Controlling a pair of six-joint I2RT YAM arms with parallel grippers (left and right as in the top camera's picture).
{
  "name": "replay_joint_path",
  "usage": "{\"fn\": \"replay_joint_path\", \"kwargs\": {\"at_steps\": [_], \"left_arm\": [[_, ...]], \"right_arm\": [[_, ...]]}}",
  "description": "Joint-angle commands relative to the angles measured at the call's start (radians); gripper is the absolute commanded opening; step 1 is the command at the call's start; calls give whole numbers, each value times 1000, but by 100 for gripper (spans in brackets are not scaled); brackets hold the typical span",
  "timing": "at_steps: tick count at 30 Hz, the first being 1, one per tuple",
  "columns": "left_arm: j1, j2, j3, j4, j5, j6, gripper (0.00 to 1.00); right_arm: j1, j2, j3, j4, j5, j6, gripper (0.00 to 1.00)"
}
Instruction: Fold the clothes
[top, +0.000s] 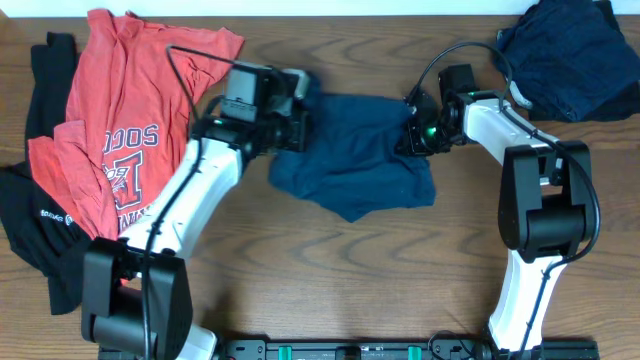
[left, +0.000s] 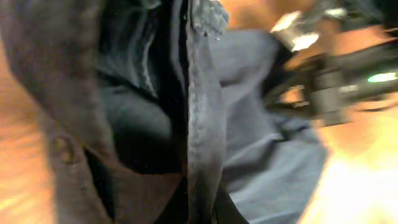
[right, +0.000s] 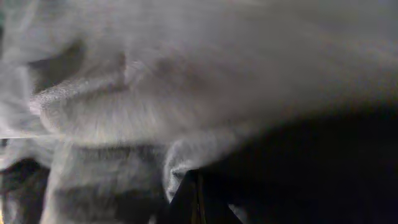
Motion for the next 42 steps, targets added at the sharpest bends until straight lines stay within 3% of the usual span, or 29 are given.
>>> {"fn": "replay_joint_path", "kwargs": {"at_steps": [1,8,19,35,42], "left_arm": [[-85,-7,13,66,100,-93,6],[-218,0,13,164,11,-100,6],[-230,0,13,199,-8,-114,6],[-231,44,13,192,-39,-114,6],[-253,67,13,216,-39,-121,6]], "right_arm": [[16,123,-47,3,119,11,1],[15,124,-47,2,107,10,1],[7,100,-34,2,-35,-2,1],[-167,-502,-32,-111,-43,-31,4],[-245,-538,-35,-158,-7,-27,4]]}}
